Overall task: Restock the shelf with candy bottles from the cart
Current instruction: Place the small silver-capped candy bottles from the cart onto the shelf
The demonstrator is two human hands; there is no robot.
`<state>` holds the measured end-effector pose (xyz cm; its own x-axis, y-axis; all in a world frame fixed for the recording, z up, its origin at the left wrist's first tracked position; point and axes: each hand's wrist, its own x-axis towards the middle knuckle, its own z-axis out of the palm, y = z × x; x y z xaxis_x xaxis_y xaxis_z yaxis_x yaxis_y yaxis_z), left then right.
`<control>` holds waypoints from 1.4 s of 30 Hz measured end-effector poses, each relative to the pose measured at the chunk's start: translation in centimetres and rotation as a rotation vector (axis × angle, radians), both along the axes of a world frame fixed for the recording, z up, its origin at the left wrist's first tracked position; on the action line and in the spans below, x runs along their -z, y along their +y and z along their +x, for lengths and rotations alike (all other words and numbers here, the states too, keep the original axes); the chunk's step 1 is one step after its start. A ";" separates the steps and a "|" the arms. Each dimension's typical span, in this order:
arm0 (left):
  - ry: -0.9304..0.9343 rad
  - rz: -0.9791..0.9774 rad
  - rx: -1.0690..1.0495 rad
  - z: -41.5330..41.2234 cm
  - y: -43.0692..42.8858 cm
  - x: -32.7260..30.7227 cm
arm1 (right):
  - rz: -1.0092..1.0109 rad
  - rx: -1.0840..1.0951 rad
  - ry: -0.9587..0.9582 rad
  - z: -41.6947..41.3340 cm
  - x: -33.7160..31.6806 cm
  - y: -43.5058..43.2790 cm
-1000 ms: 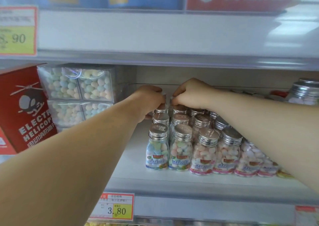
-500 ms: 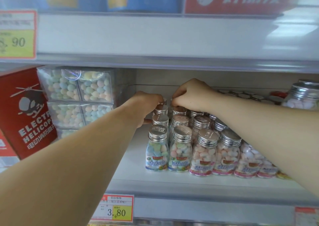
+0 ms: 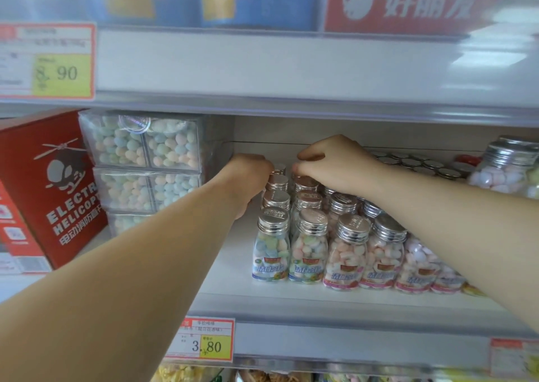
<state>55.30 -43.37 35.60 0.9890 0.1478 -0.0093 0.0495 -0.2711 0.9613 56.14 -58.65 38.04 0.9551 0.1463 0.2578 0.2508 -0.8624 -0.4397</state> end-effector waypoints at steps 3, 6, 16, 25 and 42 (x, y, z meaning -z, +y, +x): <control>-0.130 0.045 -0.039 -2.5 0.4 -0.7 | -0.073 -0.060 -0.067 -3.5 -0.3 -0.5; -0.313 0.154 0.000 -8.4 1.1 -1.0 | -0.115 -0.161 -0.205 -8.8 0.4 -1.3; -0.148 0.251 0.160 -26.5 5.0 12.0 | 0.049 -0.416 0.088 -25.9 14.7 -1.1; 0.381 0.448 0.301 -30.6 5.0 33.5 | -0.019 -0.179 0.739 -28.0 38.2 -3.7; 1.057 1.018 0.778 -39.6 0.1 59.5 | -0.473 -0.279 1.196 -28.7 64.1 -8.1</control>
